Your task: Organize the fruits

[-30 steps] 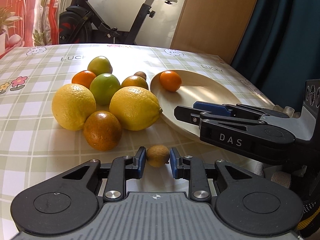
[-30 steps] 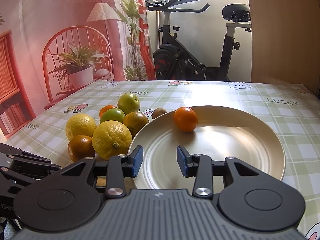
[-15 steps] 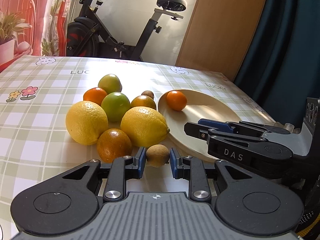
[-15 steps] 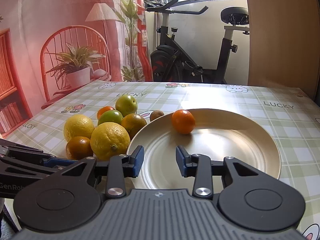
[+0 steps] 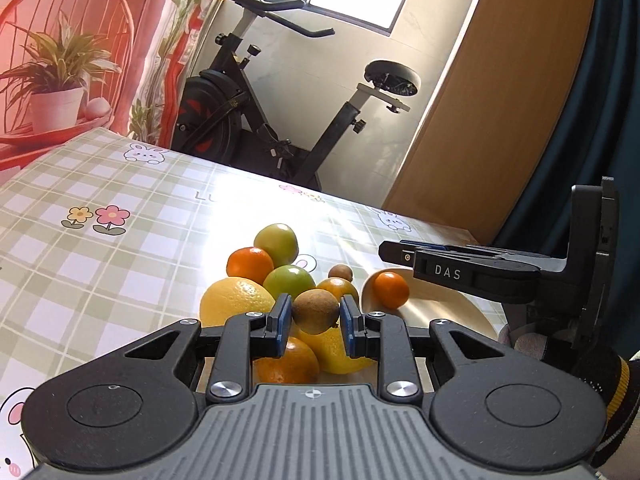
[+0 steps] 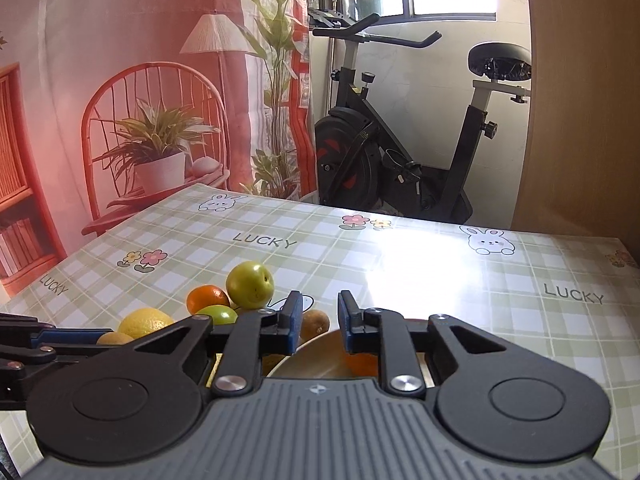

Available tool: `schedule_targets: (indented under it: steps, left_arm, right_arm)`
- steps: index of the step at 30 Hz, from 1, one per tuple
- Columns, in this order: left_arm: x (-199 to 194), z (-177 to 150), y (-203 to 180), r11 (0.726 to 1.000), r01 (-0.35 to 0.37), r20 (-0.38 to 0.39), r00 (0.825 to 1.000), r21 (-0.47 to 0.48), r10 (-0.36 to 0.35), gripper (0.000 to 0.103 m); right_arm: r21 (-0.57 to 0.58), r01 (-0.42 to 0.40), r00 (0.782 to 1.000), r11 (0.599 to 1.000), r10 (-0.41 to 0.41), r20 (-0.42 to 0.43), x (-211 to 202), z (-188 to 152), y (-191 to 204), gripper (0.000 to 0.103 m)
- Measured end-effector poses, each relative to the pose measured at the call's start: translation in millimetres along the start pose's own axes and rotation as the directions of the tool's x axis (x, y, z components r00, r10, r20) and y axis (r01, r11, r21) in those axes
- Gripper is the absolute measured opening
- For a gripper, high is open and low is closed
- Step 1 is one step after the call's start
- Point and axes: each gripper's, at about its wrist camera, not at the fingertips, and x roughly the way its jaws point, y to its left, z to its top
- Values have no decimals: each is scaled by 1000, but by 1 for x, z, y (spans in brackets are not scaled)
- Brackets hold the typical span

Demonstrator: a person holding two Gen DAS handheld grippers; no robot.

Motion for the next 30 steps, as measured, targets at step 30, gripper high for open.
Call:
schedule_targets:
  steps: [30]
  left_arm:
    - [7,-6,10,999,-10,-30,1000,-38,9,27]
  right_arm:
    - [-146,41,967,988,-76,-243,100,2,14,29]
